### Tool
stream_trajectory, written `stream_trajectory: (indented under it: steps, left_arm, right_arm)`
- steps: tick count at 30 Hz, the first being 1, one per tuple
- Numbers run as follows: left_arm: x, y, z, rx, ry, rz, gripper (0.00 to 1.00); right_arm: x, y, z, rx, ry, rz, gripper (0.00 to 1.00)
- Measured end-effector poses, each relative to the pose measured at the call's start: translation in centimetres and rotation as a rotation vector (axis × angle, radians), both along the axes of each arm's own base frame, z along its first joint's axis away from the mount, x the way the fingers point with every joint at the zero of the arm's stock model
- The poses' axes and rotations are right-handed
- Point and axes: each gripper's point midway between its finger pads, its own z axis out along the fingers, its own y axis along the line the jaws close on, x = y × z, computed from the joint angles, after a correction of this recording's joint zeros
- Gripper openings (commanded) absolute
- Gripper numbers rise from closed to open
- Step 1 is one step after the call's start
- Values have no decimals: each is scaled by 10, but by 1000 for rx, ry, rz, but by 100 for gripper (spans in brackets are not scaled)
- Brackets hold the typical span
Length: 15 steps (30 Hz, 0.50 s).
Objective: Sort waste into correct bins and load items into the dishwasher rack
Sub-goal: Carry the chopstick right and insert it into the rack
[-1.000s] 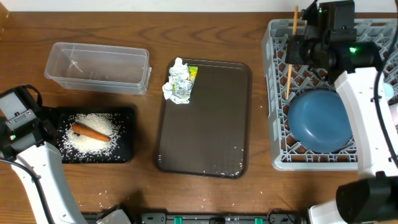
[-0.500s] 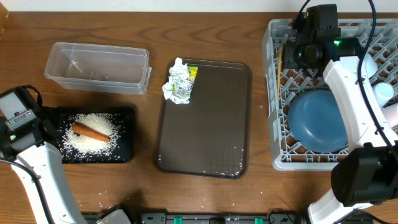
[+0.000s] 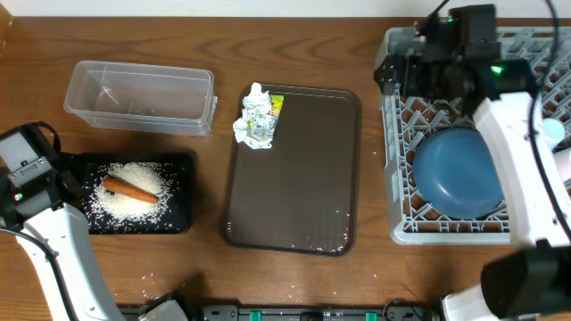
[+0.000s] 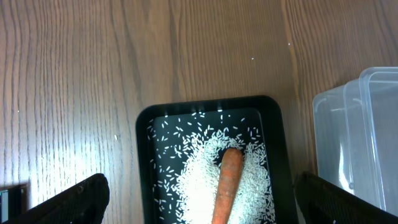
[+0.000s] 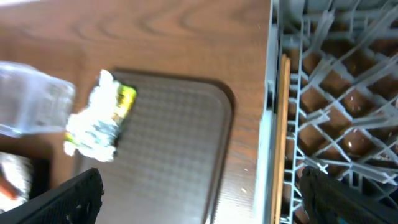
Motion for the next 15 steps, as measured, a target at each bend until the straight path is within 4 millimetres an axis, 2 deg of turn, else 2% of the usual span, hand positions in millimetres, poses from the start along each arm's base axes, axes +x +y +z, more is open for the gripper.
stream_trajectory:
  steps: [3,5,7,12,15]
  left_arm:
    - [0,0,0,0,0,0,97]
    - [0,0,0,0,0,0,97]
    - [0,0,0,0,0,0,97]
    - [0,0,0,0,0,0,97]
    - [0,0,0,0,0,0,97]
  right_arm:
    - [-1,-6,21,-5,-62,-37,99]
    - [-1,-21,25,-46,-74,-94,99]
    - [-4,-43,18,-106,-43,-165,99]
    - [-25,-113,-3,-297,79,-364,99]
    - [-34,-138,-8,-355,114,-430,99]
